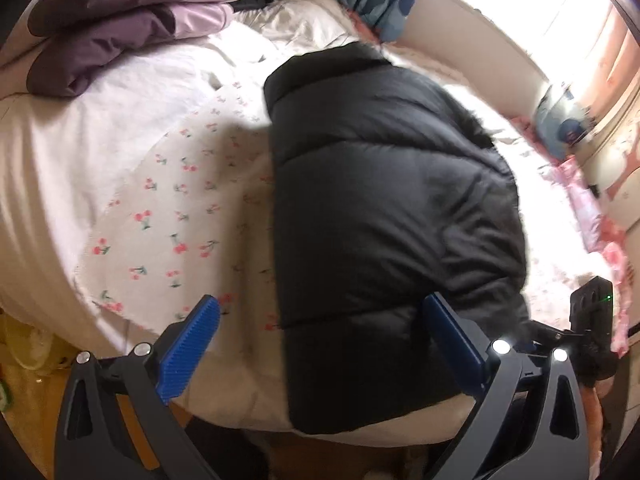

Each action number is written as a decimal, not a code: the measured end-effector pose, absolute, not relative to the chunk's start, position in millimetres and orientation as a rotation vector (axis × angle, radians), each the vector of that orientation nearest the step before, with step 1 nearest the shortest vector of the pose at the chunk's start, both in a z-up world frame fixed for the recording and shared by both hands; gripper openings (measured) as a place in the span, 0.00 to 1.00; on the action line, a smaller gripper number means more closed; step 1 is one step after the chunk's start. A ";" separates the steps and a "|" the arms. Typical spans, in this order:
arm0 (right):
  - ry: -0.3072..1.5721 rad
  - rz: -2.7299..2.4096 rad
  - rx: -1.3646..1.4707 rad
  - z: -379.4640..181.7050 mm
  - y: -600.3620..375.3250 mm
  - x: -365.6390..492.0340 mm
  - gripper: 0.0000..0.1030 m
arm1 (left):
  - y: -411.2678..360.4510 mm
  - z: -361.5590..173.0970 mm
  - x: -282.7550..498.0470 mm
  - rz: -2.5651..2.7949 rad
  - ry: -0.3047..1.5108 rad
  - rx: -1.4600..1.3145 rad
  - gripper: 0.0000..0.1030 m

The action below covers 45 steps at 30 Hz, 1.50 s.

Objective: Fold large clothes

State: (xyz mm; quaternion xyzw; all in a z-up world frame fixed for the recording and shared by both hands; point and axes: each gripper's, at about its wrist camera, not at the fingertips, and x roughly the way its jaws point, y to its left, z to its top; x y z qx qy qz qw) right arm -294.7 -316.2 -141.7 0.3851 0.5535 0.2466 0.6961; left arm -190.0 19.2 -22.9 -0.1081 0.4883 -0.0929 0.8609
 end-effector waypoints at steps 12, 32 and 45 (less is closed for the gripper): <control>1.259 0.568 1.051 -158.0 -311.0 -309.2 0.93 | 24.2 -31.9 -185.9 -0.203 1.073 -0.257 0.95; 1.105 0.646 0.628 -99.5 -335.6 -350.4 0.61 | 29.4 -45.4 -177.4 -0.275 1.171 -0.119 0.95; 1.135 0.526 0.307 -119.2 -271.1 -245.7 0.93 | 33.4 -34.6 -193.5 -0.293 1.134 -0.199 0.95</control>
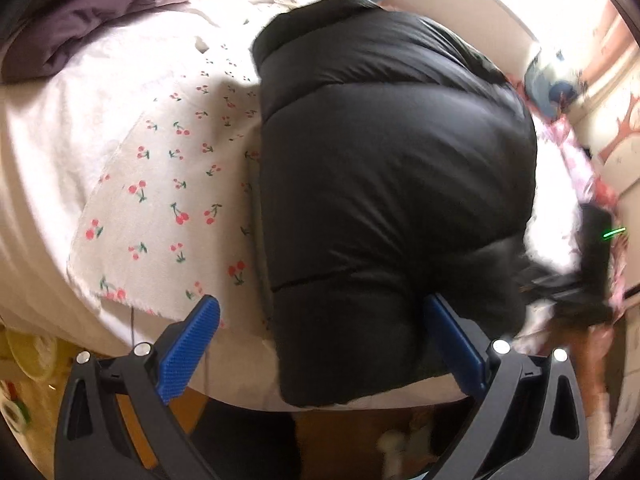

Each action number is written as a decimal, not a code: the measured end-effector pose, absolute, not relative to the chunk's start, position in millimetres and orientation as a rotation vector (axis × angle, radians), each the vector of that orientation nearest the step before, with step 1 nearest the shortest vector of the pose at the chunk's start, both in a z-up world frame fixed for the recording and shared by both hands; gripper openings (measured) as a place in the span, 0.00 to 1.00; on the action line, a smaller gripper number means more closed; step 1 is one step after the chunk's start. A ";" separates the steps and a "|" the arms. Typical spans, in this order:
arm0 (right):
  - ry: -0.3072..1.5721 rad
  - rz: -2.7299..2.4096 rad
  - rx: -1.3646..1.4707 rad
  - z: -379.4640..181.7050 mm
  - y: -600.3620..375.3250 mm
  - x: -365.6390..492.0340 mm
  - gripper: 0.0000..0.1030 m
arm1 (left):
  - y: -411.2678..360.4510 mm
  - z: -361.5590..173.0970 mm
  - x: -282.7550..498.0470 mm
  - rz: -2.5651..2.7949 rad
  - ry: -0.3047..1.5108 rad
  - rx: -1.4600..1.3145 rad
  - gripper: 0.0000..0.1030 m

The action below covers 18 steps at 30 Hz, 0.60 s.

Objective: Fold large clothes
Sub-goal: 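Release the folded jacket with both grippers and pull them back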

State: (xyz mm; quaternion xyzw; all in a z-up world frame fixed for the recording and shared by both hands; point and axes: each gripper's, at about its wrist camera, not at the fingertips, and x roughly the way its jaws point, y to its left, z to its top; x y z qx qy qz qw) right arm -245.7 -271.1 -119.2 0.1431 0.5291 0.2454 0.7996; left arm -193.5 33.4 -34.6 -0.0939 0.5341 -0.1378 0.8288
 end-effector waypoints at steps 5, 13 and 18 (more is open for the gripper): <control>0.994 0.416 0.173 -54.0 -288.5 -291.2 0.93 | 19.6 -18.9 -217.5 -0.263 1.098 -0.177 0.95; 1.012 0.247 0.053 -36.5 -266.6 -358.5 0.93 | -17.0 -5.7 -245.5 -0.214 1.052 -0.184 0.95; 0.963 0.239 0.053 -20.2 -232.4 -371.9 0.93 | -30.1 0.2 -253.1 -0.165 1.024 -0.094 0.95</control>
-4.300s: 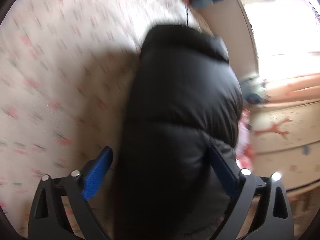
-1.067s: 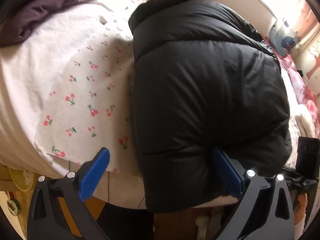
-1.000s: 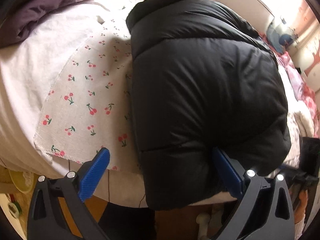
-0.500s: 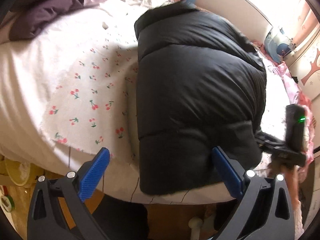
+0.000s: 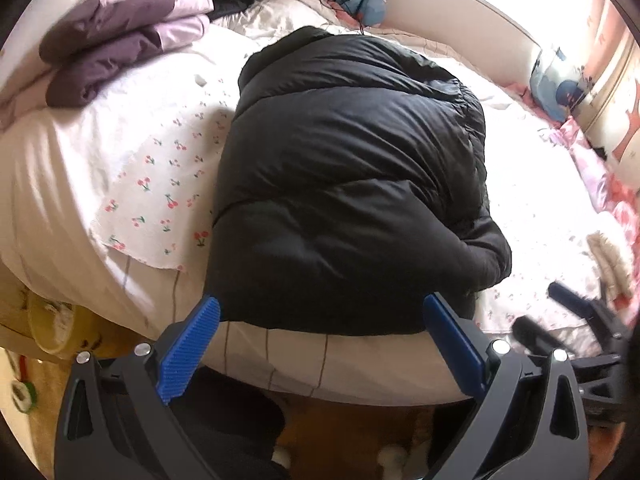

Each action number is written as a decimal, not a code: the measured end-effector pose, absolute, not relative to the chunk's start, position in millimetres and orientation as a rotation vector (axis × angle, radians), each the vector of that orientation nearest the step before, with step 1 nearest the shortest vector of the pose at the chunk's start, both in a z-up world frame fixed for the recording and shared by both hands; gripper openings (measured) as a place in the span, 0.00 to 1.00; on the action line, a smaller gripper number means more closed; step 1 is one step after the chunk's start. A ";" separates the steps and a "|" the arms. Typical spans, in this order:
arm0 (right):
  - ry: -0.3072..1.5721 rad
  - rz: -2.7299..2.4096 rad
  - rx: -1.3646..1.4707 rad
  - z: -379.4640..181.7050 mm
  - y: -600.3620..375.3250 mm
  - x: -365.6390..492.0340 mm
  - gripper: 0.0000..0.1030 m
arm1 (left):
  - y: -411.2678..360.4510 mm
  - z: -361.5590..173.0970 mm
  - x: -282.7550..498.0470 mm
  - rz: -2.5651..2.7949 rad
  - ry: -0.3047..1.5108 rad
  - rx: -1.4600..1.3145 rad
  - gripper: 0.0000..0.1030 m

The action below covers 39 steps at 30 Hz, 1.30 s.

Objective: Fold large clothes

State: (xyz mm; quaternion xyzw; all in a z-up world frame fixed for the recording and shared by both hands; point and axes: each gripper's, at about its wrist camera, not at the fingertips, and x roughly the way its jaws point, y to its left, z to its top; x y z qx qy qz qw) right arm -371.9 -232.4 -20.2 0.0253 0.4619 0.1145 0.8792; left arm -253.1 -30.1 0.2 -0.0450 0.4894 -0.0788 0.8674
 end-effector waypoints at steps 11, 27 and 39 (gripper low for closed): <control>0.976 0.132 -0.039 -7.4 -205.8 -353.4 0.93 | -27.7 13.3 -267.7 -0.051 0.947 0.013 0.95; 0.984 0.137 -0.044 -6.6 -202.4 -356.9 0.93 | -39.9 17.3 -275.3 -0.055 0.937 0.046 0.95; 1.003 0.146 -0.034 -9.8 -203.3 -363.9 0.93 | -42.9 20.5 -283.6 -0.060 0.927 0.050 0.95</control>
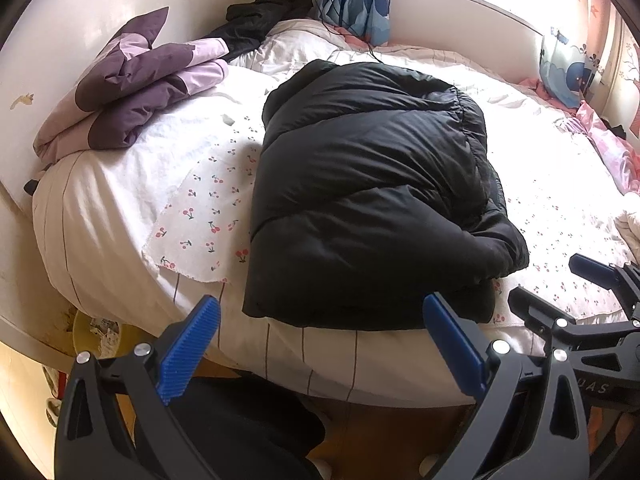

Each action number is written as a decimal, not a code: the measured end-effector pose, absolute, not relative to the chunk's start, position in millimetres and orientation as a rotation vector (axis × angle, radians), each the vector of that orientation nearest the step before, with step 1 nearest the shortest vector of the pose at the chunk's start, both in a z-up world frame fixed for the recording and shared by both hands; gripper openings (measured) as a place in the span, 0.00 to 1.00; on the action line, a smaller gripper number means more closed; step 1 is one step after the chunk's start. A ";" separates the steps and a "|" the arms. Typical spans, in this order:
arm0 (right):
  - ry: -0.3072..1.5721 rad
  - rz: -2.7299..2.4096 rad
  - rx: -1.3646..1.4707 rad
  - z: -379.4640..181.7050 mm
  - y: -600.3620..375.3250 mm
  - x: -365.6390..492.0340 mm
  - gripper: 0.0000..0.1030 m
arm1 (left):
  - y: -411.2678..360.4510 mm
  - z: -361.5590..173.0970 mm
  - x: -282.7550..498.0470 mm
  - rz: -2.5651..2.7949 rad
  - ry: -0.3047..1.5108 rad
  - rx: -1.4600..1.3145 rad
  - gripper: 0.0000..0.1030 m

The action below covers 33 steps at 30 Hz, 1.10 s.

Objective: Fold large clothes

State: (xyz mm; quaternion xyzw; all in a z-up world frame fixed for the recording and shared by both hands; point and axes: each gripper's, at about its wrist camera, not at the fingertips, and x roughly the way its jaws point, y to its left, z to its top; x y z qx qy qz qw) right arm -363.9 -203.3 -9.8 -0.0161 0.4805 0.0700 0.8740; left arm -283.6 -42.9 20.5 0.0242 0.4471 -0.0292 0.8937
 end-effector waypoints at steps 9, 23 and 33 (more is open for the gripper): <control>1.009 0.145 -0.035 -11.2 -203.5 -367.6 0.93 | -42.9 20.3 -284.7 -0.065 0.936 0.048 0.95; 1.027 0.143 -0.032 -13.6 -206.4 -368.1 0.93 | -43.3 17.0 -284.3 -0.075 0.961 0.039 0.95; 1.043 0.140 -0.030 -18.4 -206.6 -366.1 0.93 | -41.1 8.6 -281.0 -0.095 1.015 0.001 0.95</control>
